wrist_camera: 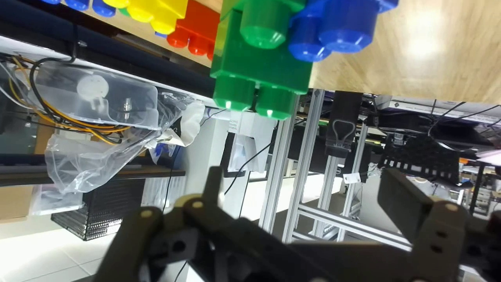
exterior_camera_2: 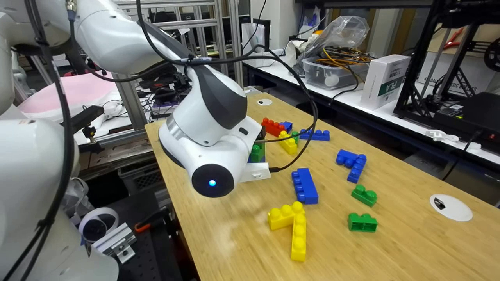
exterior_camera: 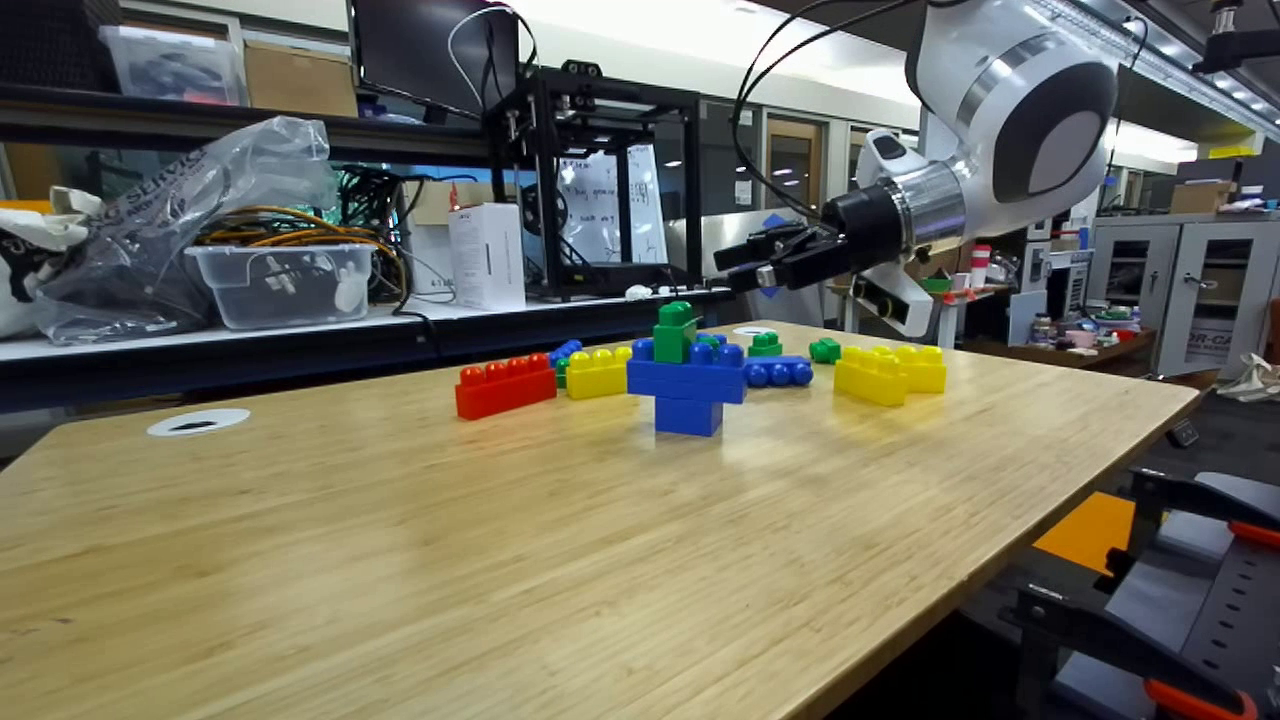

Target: Take the green legos near the yellow legos and put them on the blue legos next to it

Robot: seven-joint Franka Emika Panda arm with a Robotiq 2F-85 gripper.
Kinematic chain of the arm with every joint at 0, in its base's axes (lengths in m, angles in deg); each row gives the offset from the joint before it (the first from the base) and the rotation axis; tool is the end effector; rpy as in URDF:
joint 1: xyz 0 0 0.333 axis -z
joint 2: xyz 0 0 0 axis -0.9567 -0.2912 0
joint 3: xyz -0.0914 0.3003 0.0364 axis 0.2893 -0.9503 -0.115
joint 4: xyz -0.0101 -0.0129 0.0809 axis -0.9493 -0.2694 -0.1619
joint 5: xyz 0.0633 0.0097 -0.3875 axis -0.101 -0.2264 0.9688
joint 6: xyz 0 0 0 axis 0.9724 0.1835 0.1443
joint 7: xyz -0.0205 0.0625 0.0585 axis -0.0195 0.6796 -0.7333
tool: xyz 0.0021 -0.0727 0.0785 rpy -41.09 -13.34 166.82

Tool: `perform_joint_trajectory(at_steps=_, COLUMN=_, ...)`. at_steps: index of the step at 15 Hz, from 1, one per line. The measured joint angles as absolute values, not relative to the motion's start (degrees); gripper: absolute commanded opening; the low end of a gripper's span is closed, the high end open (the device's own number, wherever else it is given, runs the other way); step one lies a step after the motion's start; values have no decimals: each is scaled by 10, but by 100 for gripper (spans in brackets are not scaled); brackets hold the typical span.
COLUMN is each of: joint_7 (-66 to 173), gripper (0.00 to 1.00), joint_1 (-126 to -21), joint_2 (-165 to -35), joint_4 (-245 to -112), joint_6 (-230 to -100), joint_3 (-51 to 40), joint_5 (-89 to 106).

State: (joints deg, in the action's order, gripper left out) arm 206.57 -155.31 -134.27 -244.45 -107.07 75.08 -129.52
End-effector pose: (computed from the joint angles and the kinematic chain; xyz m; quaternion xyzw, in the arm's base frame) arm 0.3954 -0.0019 0.2112 -0.6802 -0.4227 -0.5627 0.2050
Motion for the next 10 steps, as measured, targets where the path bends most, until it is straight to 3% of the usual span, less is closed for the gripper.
perform_joint_trajectory(at_steps=10, joint_7=1980, gripper=100, joint_1=-1553, joint_2=-1338, joint_4=-2397, joint_6=-1074, joint_3=868, joint_5=-1193)
